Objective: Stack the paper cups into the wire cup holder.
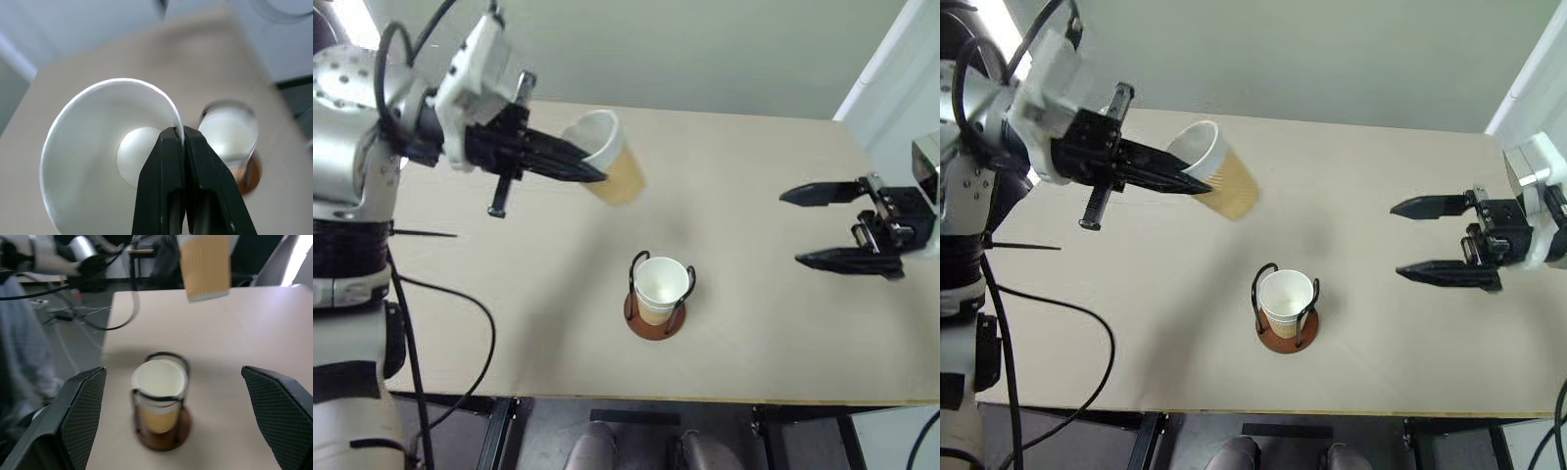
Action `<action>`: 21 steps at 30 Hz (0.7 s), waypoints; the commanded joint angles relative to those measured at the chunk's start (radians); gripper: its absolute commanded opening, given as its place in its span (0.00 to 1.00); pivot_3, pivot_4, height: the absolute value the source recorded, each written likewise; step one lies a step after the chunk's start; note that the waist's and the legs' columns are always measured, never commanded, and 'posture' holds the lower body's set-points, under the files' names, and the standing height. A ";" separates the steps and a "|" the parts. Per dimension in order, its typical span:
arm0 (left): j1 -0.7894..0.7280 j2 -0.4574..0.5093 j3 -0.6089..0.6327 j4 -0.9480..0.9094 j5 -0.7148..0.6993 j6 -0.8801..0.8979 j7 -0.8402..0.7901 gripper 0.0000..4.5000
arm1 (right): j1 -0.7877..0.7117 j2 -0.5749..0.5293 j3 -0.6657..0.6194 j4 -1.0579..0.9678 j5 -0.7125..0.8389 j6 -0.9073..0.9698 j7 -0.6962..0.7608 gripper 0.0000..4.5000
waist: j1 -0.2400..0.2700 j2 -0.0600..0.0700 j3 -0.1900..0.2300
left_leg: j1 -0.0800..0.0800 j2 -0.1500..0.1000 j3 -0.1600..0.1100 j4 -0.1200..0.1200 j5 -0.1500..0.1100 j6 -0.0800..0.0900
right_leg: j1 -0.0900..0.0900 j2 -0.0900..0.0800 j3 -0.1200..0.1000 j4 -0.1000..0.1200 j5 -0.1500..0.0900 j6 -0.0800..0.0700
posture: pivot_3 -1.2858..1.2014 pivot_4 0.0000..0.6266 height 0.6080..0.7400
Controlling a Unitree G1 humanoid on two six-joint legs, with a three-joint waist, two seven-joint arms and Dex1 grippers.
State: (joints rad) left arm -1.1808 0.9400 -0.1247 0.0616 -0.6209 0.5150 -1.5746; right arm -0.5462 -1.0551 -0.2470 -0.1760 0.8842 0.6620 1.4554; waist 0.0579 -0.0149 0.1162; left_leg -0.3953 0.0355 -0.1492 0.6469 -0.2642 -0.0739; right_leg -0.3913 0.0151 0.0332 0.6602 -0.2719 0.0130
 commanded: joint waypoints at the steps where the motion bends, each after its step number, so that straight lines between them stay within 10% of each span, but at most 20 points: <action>1: -0.062 0.020 -0.115 -0.025 -0.135 -0.012 -0.040 0.01 | 0.032 -0.052 -0.059 -0.123 0.036 0.012 0.021 1.00 | -0.001 0.000 0.000 | 0.000 0.000 0.001 0.000 0.000 0.000 | 0.000 0.000 0.000 0.000 0.000 0.000 | 0.52 0.24 1.00; 21: -0.189 0.016 -0.645 0.048 -0.081 -0.424 -0.040 0.01 | 0.224 -0.076 -0.182 -0.260 -0.014 -0.033 -0.086 1.00 | -0.001 0.000 0.000 | 0.007 -0.003 0.000 0.003 -0.004 0.009 | 0.011 -0.001 0.007 -0.013 0.001 0.010 | 0.52 0.24 1.00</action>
State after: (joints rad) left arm -1.3322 0.9576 -0.7768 0.1000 -0.7097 0.1295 -1.5785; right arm -0.3222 -1.1190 -0.3825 -0.4089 0.8513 0.6327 1.3816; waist 0.0572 -0.0149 0.1163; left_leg -0.3885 0.0329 -0.1489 0.6496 -0.2688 -0.0642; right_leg -0.3810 0.0146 0.0418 0.6466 -0.2706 0.0237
